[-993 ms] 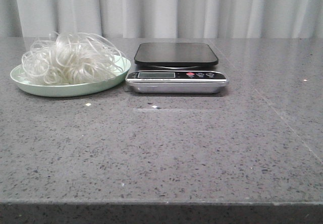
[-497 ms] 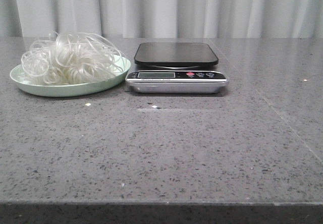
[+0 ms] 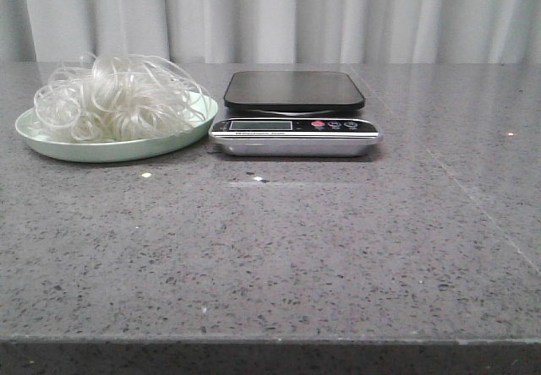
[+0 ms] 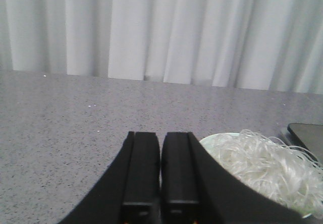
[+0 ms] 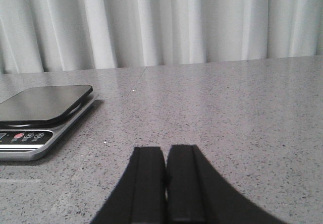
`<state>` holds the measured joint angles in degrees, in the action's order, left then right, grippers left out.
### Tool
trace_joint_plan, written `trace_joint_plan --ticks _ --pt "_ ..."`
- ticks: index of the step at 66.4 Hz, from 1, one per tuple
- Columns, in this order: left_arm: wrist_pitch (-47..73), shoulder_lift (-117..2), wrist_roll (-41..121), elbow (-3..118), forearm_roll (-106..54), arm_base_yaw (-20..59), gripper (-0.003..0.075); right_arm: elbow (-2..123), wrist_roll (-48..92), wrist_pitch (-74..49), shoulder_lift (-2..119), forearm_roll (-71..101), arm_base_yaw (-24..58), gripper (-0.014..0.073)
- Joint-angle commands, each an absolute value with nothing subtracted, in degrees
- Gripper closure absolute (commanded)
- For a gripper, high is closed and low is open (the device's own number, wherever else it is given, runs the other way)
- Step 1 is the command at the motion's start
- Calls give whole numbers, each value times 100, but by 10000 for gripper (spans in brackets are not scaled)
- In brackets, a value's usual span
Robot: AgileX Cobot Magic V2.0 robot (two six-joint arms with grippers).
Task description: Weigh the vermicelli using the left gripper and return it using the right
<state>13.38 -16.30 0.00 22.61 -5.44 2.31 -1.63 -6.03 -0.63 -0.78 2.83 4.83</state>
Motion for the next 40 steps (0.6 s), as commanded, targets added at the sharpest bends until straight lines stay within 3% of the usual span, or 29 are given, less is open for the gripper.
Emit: trace_joint_plan --ticks 1,12,18,30,40 --pt "1059 -1954 0 2636 -599 566 526 -114 -563 439 -162 271 489 435" --pt "1490 -2911 0 3366 -599 1247 282 -114 -563 439 -162 271 489 435" --pt "1519 -3583 0 3818 -599 1560 190 -114 -563 439 -162 271 489 435" --pt "1768 -4872 0 4775 -599 2016 163 -114 -563 439 -162 271 489 435" --pt "2806 -6228 0 5998 -612 2302 163 -114 -563 439 -162 271 489 435"
